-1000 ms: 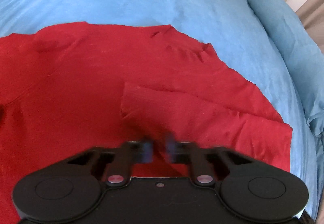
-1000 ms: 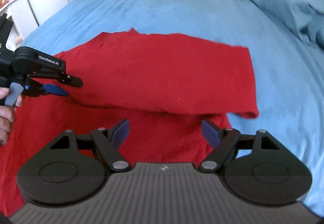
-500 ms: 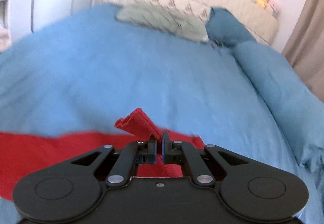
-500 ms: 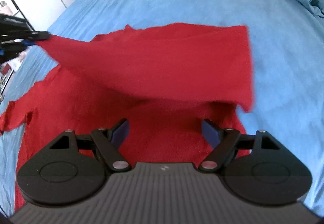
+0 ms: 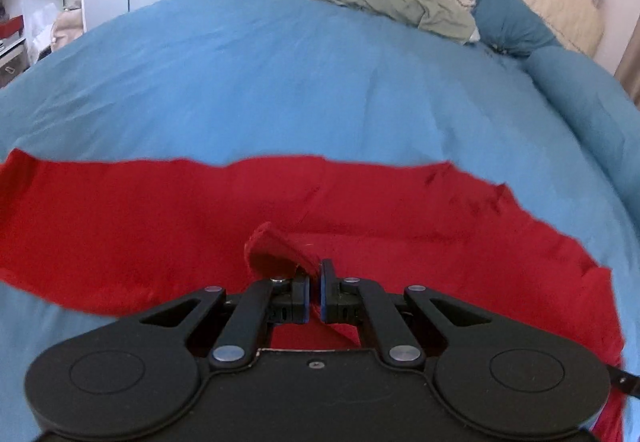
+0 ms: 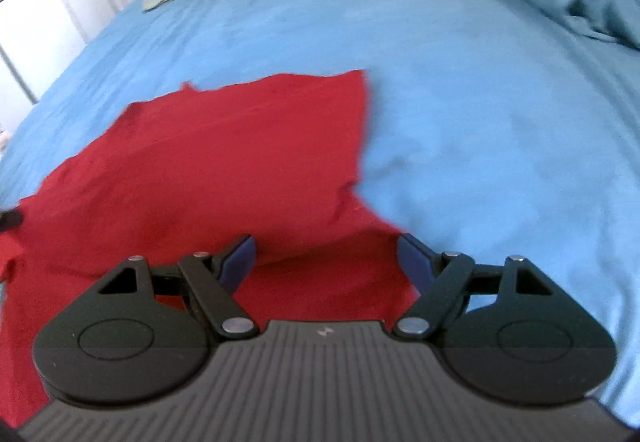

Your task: Fold small clothes

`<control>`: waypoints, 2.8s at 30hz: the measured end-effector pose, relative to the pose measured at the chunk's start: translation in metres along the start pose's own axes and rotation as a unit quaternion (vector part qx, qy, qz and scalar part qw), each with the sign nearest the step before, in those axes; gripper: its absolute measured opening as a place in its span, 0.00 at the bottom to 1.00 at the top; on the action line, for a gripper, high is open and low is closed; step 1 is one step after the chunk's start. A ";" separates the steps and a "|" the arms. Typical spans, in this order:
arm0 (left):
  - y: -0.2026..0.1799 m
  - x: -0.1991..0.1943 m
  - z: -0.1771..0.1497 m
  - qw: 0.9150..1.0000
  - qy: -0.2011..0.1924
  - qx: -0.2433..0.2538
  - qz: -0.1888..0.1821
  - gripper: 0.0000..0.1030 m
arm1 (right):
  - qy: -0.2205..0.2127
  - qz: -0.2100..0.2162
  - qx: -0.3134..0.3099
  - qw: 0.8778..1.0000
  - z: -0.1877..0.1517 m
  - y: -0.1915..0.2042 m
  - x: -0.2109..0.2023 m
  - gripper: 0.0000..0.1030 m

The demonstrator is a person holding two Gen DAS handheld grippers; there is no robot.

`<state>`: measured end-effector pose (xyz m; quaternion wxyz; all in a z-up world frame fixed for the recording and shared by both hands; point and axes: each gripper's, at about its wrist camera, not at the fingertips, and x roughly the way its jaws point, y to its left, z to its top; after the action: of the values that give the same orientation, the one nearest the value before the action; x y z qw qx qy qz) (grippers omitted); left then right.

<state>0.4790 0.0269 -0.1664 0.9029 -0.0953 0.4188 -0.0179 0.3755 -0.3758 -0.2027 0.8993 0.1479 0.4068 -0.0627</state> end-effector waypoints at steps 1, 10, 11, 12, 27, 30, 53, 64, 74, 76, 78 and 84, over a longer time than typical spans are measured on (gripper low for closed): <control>0.002 0.002 -0.003 1.000 0.008 -0.004 0.005 0.07 | 0.006 -0.016 0.005 1.000 -0.001 -0.007 0.001 0.91; 0.018 -0.027 -0.007 0.994 -0.004 0.011 0.109 0.62 | -0.021 0.021 -0.024 0.999 0.017 0.002 -0.027 0.90; 0.019 -0.029 -0.005 0.994 -0.010 0.014 0.107 0.65 | -0.021 0.025 -0.026 0.999 0.021 0.005 -0.025 0.90; 0.020 -0.028 -0.002 0.995 -0.012 0.018 0.102 0.67 | -0.019 0.028 -0.025 0.999 0.026 0.008 -0.022 0.90; 0.002 0.057 0.041 0.993 0.084 0.086 0.013 0.37 | -0.020 0.042 -0.012 0.999 0.036 0.017 -0.014 0.90; -0.015 0.038 0.029 0.988 0.081 0.127 -0.028 0.24 | -0.017 0.039 -0.006 0.999 0.033 0.018 -0.015 0.90; -0.028 0.009 -0.002 0.976 0.101 0.183 -0.053 0.32 | -0.016 0.035 0.013 0.999 0.031 0.017 -0.012 0.90; -0.028 0.015 -0.007 0.974 0.098 0.203 -0.017 0.11 | -0.019 0.035 0.013 0.999 0.029 0.016 -0.012 0.90; -0.033 0.015 -0.015 0.971 0.106 0.211 -0.026 0.23 | -0.017 0.036 0.019 0.999 0.029 0.016 -0.013 0.90; -0.033 0.014 -0.014 0.971 0.102 0.213 -0.026 0.06 | -0.017 0.036 0.019 0.999 0.028 0.017 -0.013 0.90; -0.034 0.011 -0.011 0.971 0.098 0.219 -0.021 0.03 | -0.017 0.036 0.019 0.999 0.029 0.016 -0.013 0.90; -0.017 -0.008 0.028 0.972 0.036 0.230 0.005 0.03 | -0.021 0.035 0.017 0.999 0.030 0.016 -0.015 0.90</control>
<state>0.4958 0.0159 -0.1395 0.8849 0.1180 0.4364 -0.1125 0.3906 -0.3700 -0.1699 0.9066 0.1758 0.3814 -0.0409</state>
